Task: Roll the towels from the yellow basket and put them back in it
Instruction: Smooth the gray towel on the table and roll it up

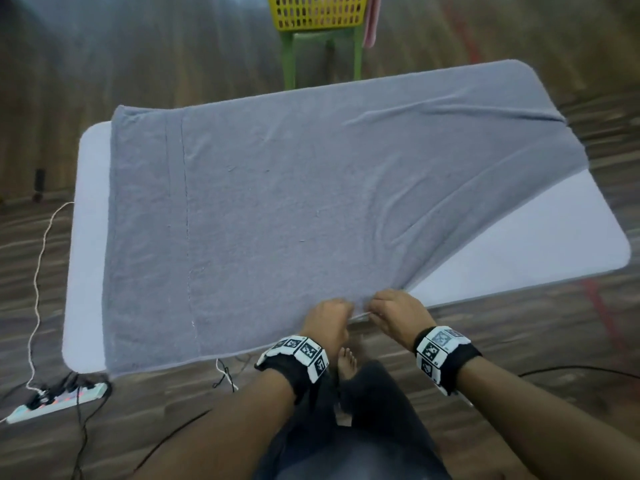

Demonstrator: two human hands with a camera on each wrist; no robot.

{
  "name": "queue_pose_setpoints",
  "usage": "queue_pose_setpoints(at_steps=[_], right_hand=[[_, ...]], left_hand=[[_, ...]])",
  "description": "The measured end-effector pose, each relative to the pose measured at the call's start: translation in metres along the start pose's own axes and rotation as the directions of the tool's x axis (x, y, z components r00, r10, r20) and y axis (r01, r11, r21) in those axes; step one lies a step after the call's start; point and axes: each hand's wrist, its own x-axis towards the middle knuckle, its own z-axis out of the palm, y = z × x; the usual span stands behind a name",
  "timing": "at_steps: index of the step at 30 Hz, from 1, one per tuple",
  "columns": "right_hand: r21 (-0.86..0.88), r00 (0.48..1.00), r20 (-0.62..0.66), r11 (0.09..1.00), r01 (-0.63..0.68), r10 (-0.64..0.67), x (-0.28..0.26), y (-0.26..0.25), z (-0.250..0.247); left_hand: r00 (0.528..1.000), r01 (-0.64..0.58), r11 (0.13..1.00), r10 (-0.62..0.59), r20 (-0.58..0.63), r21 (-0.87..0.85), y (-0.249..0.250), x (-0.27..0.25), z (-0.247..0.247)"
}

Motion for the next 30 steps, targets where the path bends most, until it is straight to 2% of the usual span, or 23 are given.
queue_pose_setpoints(at_steps=[6,9,12,14,17,20,22,24,27,30], right_hand=[[-0.048,0.999,-0.007,0.998,-0.038,0.038,-0.024,0.087,-0.032],[-0.057,0.995,-0.005,0.993,-0.102,0.102,-0.048,0.141,-0.05],[-0.042,0.992,0.004,0.991,-0.126,0.126,-0.067,0.176,-0.064],[-0.017,0.995,0.021,0.995,-0.097,0.097,-0.073,0.182,-0.065],[0.032,0.998,0.035,0.999,-0.044,0.043,-0.074,0.179,-0.067],[0.067,1.0,-0.014,0.998,0.021,-0.02,-0.075,0.176,-0.076],[0.031,0.998,-0.009,0.998,0.061,-0.061,-0.078,0.183,-0.081],[-0.023,0.999,0.018,0.999,0.046,-0.046,-0.083,0.204,-0.082],[-0.067,1.0,-0.006,0.998,0.019,-0.02,-0.092,0.257,-0.093],[-0.074,0.997,-0.025,0.994,-0.077,0.075,-0.11,0.311,-0.113]], left_hand=[[0.998,0.052,0.998,-0.051,0.02,-0.041,0.006,-0.006,-0.002],[0.994,0.103,0.995,-0.102,0.039,-0.001,0.018,-0.004,-0.003],[0.981,0.173,0.977,-0.182,0.069,0.127,0.04,0.003,0.001],[0.986,0.16,0.97,-0.166,0.013,0.183,0.067,0.019,0.013],[0.997,0.054,0.996,-0.049,-0.068,0.076,0.135,0.062,0.034],[0.992,0.027,0.999,-0.023,-0.123,0.036,0.198,0.107,0.044],[0.992,0.092,0.996,-0.091,-0.086,0.004,0.219,0.125,0.044],[0.989,0.149,0.989,-0.148,-0.028,0.02,0.225,0.131,0.043],[0.988,0.154,0.988,-0.154,-0.005,0.027,0.221,0.127,0.043],[0.987,0.152,0.987,-0.154,0.036,0.043,0.22,0.125,0.045]])
